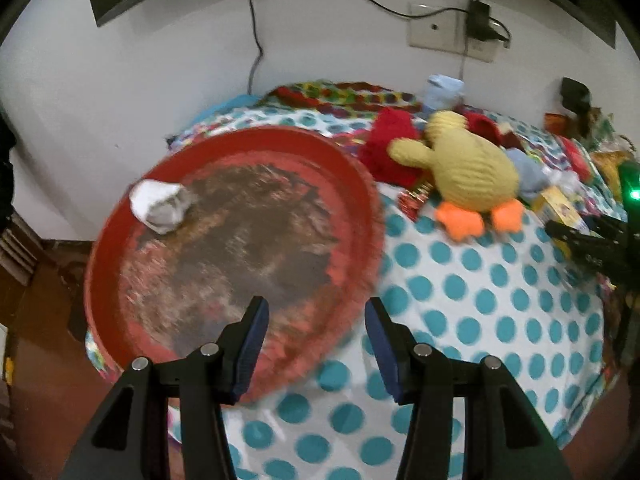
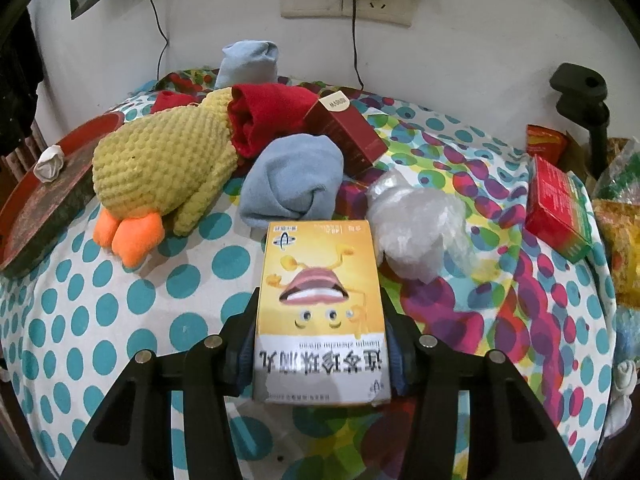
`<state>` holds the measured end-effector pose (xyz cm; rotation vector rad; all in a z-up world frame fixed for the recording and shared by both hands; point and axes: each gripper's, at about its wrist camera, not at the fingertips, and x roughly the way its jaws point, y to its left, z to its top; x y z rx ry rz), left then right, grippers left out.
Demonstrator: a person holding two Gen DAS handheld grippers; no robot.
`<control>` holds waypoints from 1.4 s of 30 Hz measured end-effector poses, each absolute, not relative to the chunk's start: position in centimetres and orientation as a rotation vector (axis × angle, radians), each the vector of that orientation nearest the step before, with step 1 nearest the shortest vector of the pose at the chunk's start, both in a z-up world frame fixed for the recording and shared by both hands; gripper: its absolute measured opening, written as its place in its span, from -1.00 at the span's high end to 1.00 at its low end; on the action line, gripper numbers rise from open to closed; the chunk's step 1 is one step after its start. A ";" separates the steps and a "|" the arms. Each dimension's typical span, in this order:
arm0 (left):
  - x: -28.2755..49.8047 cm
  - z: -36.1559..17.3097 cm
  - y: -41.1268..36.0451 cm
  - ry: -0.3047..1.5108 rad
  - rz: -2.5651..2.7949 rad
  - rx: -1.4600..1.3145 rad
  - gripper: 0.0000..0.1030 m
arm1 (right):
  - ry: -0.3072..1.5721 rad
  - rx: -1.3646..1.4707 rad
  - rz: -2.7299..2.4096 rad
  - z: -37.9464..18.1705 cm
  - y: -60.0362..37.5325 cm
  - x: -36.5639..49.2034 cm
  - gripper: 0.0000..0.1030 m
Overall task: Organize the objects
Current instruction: 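Open the left tool to drop the white sock onto the tray, then carry the yellow box with the right tool and release it on the tray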
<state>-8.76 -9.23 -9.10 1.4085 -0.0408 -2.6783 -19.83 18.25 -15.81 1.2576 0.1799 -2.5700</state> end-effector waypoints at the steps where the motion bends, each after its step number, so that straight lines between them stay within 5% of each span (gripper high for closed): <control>1: -8.4 -9.3 -8.8 -0.032 -2.703 1.417 0.00 | 0.180 1.258 -2.572 -15.8 18.7 -19.6 0.05; 23: -3.8 -12.0 -7.6 -0.050 -2.720 1.443 0.00 | 0.131 1.206 -2.554 -12.2 22.1 -13.2 0.06; 42: 1.0 -11.8 -13.6 0.124 -2.676 1.374 0.00 | 0.338 1.078 -2.215 -7.3 -4.2 -16.0 0.06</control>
